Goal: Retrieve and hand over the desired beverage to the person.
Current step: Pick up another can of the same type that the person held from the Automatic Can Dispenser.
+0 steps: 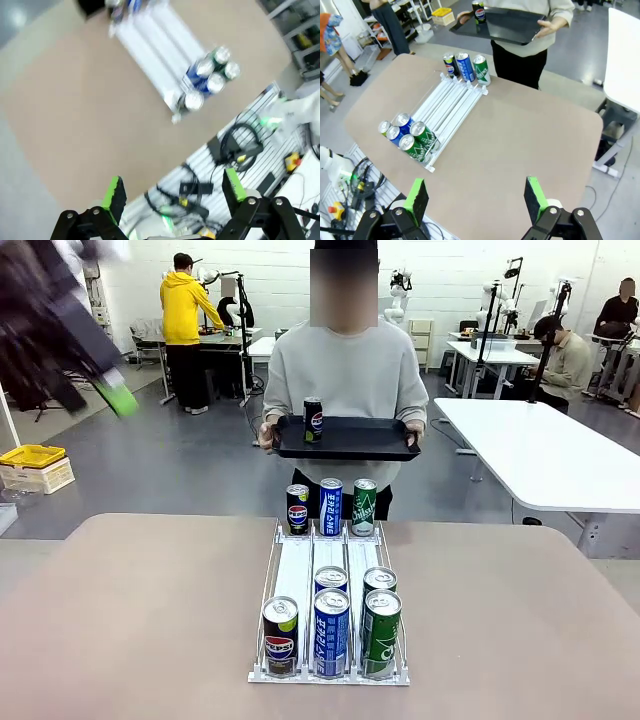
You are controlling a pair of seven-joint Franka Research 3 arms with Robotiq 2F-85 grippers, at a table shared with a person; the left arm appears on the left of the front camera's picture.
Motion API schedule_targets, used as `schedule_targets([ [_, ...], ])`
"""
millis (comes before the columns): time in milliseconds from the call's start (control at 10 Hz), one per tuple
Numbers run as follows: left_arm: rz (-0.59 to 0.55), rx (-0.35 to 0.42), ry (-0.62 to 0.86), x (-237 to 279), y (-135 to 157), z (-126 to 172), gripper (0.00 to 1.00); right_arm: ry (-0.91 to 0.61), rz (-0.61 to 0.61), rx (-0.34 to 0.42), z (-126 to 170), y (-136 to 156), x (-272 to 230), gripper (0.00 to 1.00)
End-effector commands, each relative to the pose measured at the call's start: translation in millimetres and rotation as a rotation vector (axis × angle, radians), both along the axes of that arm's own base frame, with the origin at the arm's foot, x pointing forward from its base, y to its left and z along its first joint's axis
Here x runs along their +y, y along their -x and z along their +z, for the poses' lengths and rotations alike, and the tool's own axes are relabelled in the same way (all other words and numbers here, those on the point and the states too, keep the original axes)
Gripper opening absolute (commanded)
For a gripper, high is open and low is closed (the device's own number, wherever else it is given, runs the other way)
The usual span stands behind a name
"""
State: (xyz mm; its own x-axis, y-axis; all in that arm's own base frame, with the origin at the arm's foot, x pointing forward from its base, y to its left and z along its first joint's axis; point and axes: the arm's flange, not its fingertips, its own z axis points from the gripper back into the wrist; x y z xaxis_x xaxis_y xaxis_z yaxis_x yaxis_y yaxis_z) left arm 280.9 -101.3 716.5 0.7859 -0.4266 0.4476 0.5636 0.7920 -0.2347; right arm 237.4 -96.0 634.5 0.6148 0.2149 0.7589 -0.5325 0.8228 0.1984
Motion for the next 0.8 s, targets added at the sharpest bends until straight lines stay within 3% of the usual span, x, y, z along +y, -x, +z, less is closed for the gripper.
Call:
schedule_targets([
  [0,-0.17,-0.064,0.218,53.6,5.0,-8.4,1.0,-0.012,0.018,-0.004,-0.5,-1.1,1.0,1.0],
  [300,-0.132,-0.112,0.267,120.9,25.8,-29.9,1.0,-0.012,0.018,-0.004,-0.5,-1.1,1.0,1.0],
  [700,-0.117,-0.169,0.203,129.2,59.3,-56.0,1.0,-0.012,0.018,-0.004,-0.5,-1.1,1.0,1.0],
])
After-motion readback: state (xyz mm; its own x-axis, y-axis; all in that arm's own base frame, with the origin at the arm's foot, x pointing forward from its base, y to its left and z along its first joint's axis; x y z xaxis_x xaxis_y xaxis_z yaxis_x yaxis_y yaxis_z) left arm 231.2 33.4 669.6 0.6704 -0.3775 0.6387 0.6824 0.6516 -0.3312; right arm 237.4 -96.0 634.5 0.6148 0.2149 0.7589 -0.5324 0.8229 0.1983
